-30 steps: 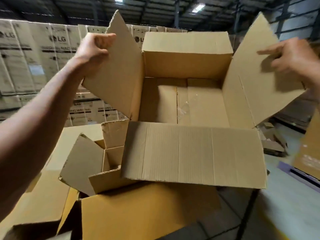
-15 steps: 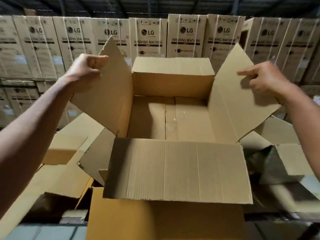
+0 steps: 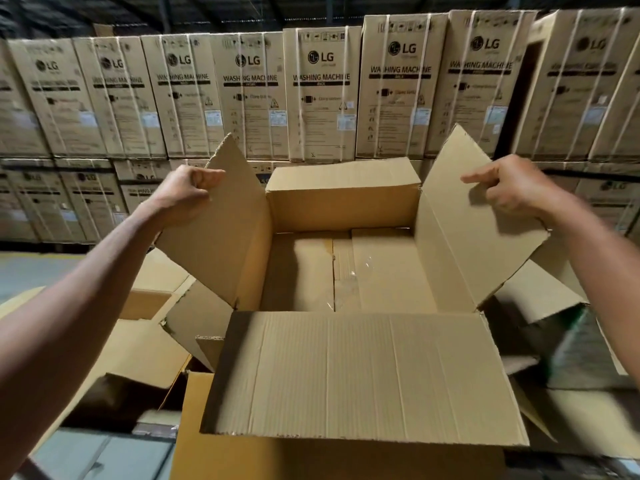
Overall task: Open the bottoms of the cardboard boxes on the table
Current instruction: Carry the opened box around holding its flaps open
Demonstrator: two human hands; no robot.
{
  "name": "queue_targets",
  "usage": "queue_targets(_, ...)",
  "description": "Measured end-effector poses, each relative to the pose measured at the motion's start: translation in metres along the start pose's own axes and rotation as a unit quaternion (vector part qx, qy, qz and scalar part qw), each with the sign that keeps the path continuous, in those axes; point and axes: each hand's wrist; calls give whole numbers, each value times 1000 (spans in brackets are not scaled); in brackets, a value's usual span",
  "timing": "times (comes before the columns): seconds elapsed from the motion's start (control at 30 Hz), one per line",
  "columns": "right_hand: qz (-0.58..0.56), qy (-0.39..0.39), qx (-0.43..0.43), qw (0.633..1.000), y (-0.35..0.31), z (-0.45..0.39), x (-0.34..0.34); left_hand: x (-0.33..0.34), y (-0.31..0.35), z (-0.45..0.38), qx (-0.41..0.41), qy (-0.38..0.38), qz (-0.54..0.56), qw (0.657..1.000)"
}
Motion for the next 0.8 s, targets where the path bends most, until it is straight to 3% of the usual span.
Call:
queue_targets(0.2,-10,12,-7,1000,5,6,-3,-1,10,6,47,32,-37,998)
queue_targets(0.5,-11,12,-25,1000,-17,9,-11,-12,-7,-3,53,-6,-29,998)
queue_targets(0.8,14,-107,14,994,0,-22,39,7,-45,-41,3,-109,-6,994)
Point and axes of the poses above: each hand's wrist, its own z-axis away from the middle knuckle, its own x-axis out of the palm, y = z × x, and after that the axes turned 9 degrees about -x, right-handed
